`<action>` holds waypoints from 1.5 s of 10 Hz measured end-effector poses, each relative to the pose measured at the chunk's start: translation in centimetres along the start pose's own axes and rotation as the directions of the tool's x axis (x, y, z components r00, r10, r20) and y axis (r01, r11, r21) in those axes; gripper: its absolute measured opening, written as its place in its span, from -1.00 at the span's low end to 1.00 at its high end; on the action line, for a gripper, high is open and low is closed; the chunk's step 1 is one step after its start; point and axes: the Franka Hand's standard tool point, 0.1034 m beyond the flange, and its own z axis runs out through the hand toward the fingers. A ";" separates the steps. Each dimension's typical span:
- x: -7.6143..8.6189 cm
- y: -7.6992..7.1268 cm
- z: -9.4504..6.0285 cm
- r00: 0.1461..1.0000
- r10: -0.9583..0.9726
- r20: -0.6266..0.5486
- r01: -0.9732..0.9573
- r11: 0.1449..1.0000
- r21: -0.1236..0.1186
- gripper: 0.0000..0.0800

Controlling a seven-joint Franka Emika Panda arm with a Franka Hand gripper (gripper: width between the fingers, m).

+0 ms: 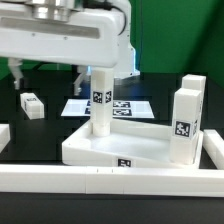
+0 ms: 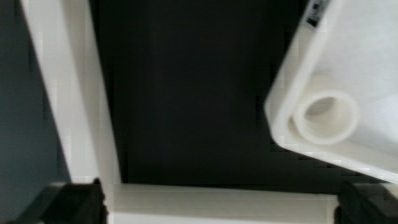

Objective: Assemble desk

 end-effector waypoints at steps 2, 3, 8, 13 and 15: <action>0.2 -0.6 -0.1 1.000 -0.006 -0.002 0.006 1.000 0.002 0.62; 0.2 -0.5 -0.1 1.000 -0.005 -0.002 0.005 1.000 0.002 0.62; -5.3 4.2 2.4 0.989 -0.147 0.023 0.147 0.989 -0.021 0.62; -5.7 4.8 2.6 0.980 -0.200 0.025 0.200 0.979 -0.028 0.62; -7.5 6.5 3.3 0.948 -0.318 0.031 0.319 0.947 -0.044 0.62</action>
Offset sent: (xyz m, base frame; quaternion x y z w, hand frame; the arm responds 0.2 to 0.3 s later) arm 0.0000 0.0000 0.0000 0.0000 0.0000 0.0000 1.0000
